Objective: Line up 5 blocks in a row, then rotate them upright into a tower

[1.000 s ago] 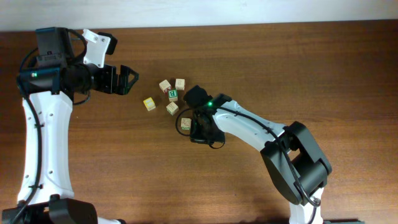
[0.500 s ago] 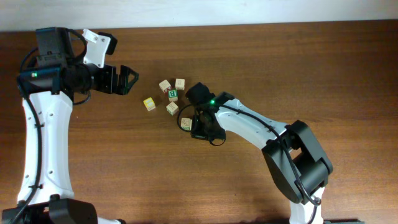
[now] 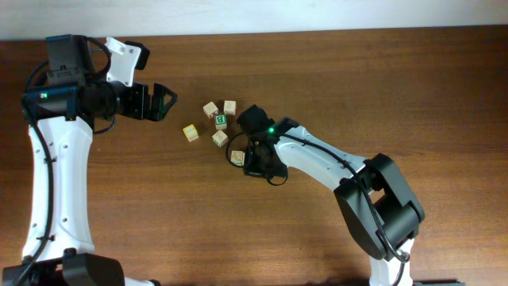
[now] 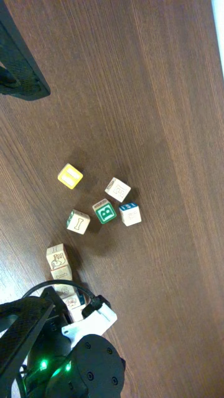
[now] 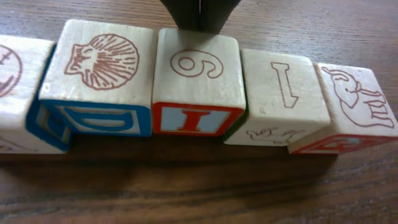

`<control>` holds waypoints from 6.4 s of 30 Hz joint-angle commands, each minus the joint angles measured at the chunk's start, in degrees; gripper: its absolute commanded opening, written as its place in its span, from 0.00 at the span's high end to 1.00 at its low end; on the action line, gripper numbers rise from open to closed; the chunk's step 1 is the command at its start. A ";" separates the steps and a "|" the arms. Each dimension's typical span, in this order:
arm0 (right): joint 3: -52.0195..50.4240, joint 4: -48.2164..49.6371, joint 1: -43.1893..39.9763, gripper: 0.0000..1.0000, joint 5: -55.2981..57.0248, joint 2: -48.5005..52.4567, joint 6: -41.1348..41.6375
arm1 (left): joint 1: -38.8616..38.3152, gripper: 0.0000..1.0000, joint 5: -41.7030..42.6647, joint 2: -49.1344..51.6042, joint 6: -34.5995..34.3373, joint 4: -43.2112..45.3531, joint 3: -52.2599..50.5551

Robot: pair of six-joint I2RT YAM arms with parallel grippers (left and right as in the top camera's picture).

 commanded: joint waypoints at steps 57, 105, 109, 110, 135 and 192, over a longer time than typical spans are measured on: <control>3.19 -2.19 -10.23 0.96 2.34 0.74 -12.92 | 0.04 0.01 0.81 0.07 0.85 -0.04 1.31; -0.90 -16.55 -36.15 0.96 -20.85 -25.90 -31.08 | 0.04 0.01 1.14 0.07 0.85 -1.03 1.31; -14.16 -2.49 -36.15 0.96 -27.54 -22.25 -30.93 | 0.04 0.01 2.34 0.11 0.83 0.15 1.31; -16.06 0.20 -36.15 0.96 -28.52 -20.83 -30.91 | 0.02 0.01 2.67 0.11 0.79 -0.07 1.31; -18.21 15.87 -30.47 0.96 -34.93 -2.25 -30.91 | -17.49 1.00 -3.15 20.31 -17.49 15.30 -20.50; -18.18 15.91 -27.82 0.96 -42.29 -2.27 -30.95 | -22.60 1.00 -3.04 20.31 -21.75 19.56 -22.32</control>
